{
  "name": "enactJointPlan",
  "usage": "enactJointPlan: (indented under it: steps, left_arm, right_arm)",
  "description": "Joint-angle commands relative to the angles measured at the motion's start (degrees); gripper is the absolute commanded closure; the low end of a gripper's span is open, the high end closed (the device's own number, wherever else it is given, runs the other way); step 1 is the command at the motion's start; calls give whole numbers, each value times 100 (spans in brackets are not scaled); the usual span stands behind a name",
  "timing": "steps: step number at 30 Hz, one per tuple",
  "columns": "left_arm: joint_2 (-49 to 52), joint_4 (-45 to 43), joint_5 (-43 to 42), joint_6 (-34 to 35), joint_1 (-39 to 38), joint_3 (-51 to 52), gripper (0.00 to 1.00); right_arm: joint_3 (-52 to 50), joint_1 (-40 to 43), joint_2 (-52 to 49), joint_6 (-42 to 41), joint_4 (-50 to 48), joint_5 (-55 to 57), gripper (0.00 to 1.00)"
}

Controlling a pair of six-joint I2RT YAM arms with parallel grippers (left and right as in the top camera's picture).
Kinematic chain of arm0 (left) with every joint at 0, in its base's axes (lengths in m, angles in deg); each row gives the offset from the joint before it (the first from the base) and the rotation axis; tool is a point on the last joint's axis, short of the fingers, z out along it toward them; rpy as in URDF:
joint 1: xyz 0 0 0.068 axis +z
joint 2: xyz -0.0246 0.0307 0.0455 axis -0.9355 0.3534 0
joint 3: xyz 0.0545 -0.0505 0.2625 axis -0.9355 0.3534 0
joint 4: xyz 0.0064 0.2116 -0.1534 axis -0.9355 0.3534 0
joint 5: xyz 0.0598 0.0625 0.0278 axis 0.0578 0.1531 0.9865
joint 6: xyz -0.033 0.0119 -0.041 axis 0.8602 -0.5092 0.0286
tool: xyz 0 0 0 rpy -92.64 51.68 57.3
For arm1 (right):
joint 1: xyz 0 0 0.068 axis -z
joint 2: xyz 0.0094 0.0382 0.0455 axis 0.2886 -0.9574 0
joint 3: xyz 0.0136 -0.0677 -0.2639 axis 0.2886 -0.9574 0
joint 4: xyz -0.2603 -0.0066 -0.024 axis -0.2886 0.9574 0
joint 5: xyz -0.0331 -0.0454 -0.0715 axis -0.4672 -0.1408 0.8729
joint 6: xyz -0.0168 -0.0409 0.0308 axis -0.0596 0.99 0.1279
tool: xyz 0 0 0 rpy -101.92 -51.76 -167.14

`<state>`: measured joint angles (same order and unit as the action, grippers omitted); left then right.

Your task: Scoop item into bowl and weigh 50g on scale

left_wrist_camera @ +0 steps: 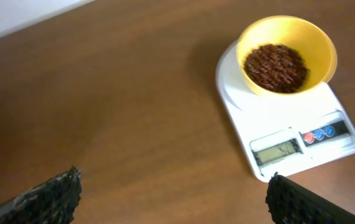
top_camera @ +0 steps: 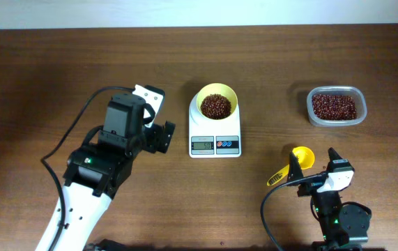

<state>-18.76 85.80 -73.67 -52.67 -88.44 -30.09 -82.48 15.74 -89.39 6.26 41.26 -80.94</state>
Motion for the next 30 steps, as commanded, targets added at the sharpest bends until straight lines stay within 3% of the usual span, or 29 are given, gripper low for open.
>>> enactJointPlan:
  steps: [1, 3, 7, 9, 11, 15, 18, 21, 24, 28, 30]
  left_arm:
    - [-46, 546, -479, 509, 20, -57, 1]
    - [-308, 1279, -428, 507, 20, -55, 1]
    - [-2223, 2518, 229, 601, 20, 15, 1]
    - [-2892, 2736, 577, 603, 20, 243, 1]
    - [-3456, 2638, 1196, 1104, 20, 660, 1]
    - [-4006, 2546, 1180, 1115, 20, 758, 1]
    - [-4017, 2100, 682, 1110, 17, 876, 1]
    - [-4015, 809, 461, 1016, 17, 1668, 1]
    - [-4017, -590, 247, 105, 17, 2546, 1]
    - [-4050, -789, -109, 111, 7, 2828, 1]
    - [-4717, -1364, -39, 26, 181, 3526, 1]
  right_arm:
    - [-31, 31, 26, -39, 39, 81, 1]
    - [-31, 31, 28, -39, 39, 81, 1]
    - [-31, 31, 28, -39, 37, 81, 1]
    - [-31, 31, 26, -39, 37, 81, 1]
    - [-31, 31, 26, -39, 39, 81, 1]
    - [-31, 31, 26, -39, 39, 81, 1]
    - [-31, 31, 26, -39, 37, 81, 1]
    - [-31, 31, 26, -39, 37, 81, 1]
    - [-31, 31, 28, -39, 39, 81, 1]
    - [-31, 31, 26, -39, 37, 81, 1]
    - [-31, 31, 28, -39, 39, 81, 1]
